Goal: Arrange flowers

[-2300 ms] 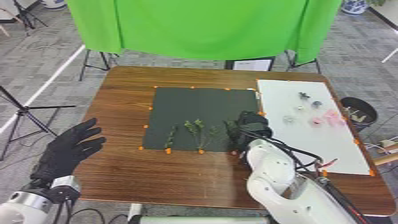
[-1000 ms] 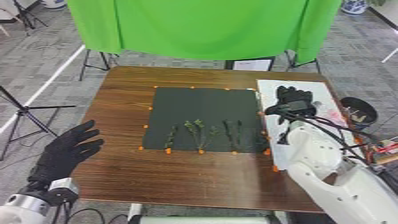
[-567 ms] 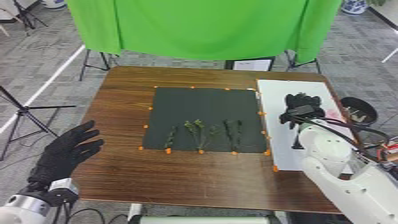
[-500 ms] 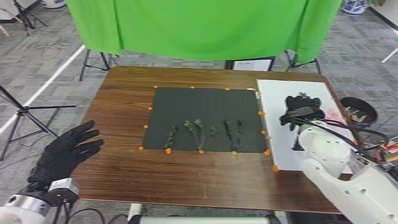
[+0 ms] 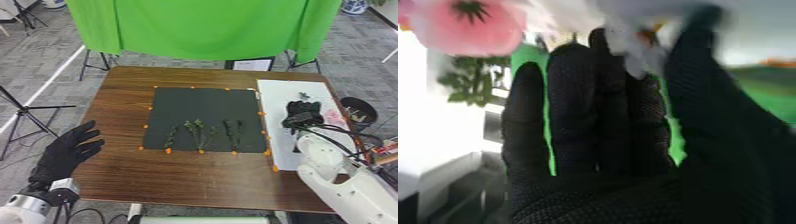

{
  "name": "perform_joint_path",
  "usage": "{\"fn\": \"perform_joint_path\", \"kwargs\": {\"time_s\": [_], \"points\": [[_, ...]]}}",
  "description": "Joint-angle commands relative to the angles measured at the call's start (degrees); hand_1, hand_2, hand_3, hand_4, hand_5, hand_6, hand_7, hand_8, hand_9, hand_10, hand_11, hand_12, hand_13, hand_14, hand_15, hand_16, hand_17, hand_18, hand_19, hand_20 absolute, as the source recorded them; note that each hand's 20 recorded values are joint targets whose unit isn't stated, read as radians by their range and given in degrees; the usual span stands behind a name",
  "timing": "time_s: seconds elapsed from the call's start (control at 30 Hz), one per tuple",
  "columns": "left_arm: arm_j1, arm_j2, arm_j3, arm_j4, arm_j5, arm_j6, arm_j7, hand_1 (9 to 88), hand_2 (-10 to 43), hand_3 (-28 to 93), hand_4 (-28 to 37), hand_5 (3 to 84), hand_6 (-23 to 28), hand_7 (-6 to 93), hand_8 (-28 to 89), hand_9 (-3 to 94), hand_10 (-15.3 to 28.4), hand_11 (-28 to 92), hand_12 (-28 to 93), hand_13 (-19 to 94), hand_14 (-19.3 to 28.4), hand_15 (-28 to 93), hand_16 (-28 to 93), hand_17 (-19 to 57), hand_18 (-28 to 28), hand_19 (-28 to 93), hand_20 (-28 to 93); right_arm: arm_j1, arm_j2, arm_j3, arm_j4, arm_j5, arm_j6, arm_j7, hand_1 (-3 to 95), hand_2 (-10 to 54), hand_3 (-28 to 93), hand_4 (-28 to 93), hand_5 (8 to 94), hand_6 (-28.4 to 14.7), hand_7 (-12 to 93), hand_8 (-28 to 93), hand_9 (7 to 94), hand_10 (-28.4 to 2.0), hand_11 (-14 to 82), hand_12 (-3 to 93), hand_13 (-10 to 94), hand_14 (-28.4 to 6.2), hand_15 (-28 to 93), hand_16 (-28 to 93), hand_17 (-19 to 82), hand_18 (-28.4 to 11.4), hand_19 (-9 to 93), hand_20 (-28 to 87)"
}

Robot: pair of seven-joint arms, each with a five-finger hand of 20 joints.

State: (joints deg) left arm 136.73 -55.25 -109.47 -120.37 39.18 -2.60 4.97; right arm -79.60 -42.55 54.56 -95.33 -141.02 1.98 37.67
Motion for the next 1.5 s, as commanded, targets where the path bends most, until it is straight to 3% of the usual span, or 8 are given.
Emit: {"fn": "perform_joint_path", "kwargs": {"time_s": [0.03,0.13,0.23,0.5,0.93,1.23,1.5], "points": [[0.96,0.29,-0.58,-0.32,-0.06,-0.29,-0.09,23.5,-2.5,72,-28.3,31.7,5.5,17.6,-10,27.0,13.4,24,17,20,17.8,46,-4,-9.6,22.3,41,9,-1.37,1.4,0.87,-2.29,-1.55,6.76,-2.24,47.1,-9.5,86,-28,67.2,3.3,52,5,87.4,-2.2,18.0,53.4,73,-4.3,69,36,25,-17.5,71,44],[1.0,0.62,-1.3,-0.63,-0.03,-0.32,0.21,23.4,-2.5,72,-28.3,31.7,5.5,17.6,-10,27.0,13.4,24,17,20,17.9,46,-4,-9.6,22.3,41,9,-0.29,1.12,0.22,-4.89,-0.95,7.7,-3.97,46.8,-9.5,87,-28,68.5,3.1,52,3,88.0,-2.4,18.3,53.7,73,-4.4,70,37,25,-17.6,71,44],[0.63,1.76,-1.79,-0.32,-0.02,-0.9,-0.01,23.5,-2.5,72,-28.3,31.7,5.5,17.6,-10,27.0,13.4,24,17,20,17.8,46,-4,-9.6,22.4,42,9,2.18,0.23,-1.99,-7.77,-0.13,9.28,-7.23,46.5,-9.5,88,-28,69.1,2.8,52,3,88.0,-2.7,18.6,54.2,73,-4.4,70,38,25,-17.7,71,44],[-0.92,3.22,-1.5,0.37,-0.15,-1.13,-0.9,23.4,-2.7,72,-28.3,31.6,5.4,17.7,-10,27.0,13.3,24,17,20,17.8,46,-4,-9.6,22.4,41,9,15.05,-7.92,-14.57,-9.46,1.29,10.46,-17.2,45.9,-9.5,89,-27,70.1,3.1,52,-1,88.6,-4.1,17.1,52.3,72,-4.3,69,40,24,-17.7,70,45],[-2.46,3.89,-0.52,1.21,-0.58,-0.28,-1.32,23.5,-2.5,72,-28.3,31.6,5.5,17.7,-10,27.0,13.2,24,17,20,17.9,46,-4,-9.6,22.4,41,9,21.58,-23.57,-27.73,-2.58,0.21,7.06,-25.0,46.0,-9.5,88,-27,69.8,4.4,54,-3,88.7,-3.9,15.5,51.0,72,-3.9,67,41,24,-17.5,69,45],[-4.49,5.0,1.11,2.19,-0.63,-0.04,-0.84,23.4,-2.5,72,-28.3,31.6,5.4,17.7,-10,26.9,13.3,24,18,20,17.9,46,-4,-9.6,22.3,41,9,24.0,-28.62,-33.03,4.76,-2.32,7.23,-24.18,46.2,-9.5,87,-28,71.1,4.8,52,-4,89.9,-3.6,13.8,48.8,72,-3.7,67,41,24,-17.5,70,46],[-5.43,5.36,2.02,2.5,-0.52,-0.12,-0.99,23.5,-2.4,72,-28.3,31.6,5.4,17.9,-10,27.0,13.3,24,17,20,17.8,46,-4,-9.6,22.3,41,9,25.17,-30.3,-34.26,8.89,-4.46,6.76,-23.4,46.8,-9.5,86,-28,71.4,5.1,51,-4,90.2,-3.1,12.5,48.4,73,-3.5,66,41,24,-17.4,70,46]]}}
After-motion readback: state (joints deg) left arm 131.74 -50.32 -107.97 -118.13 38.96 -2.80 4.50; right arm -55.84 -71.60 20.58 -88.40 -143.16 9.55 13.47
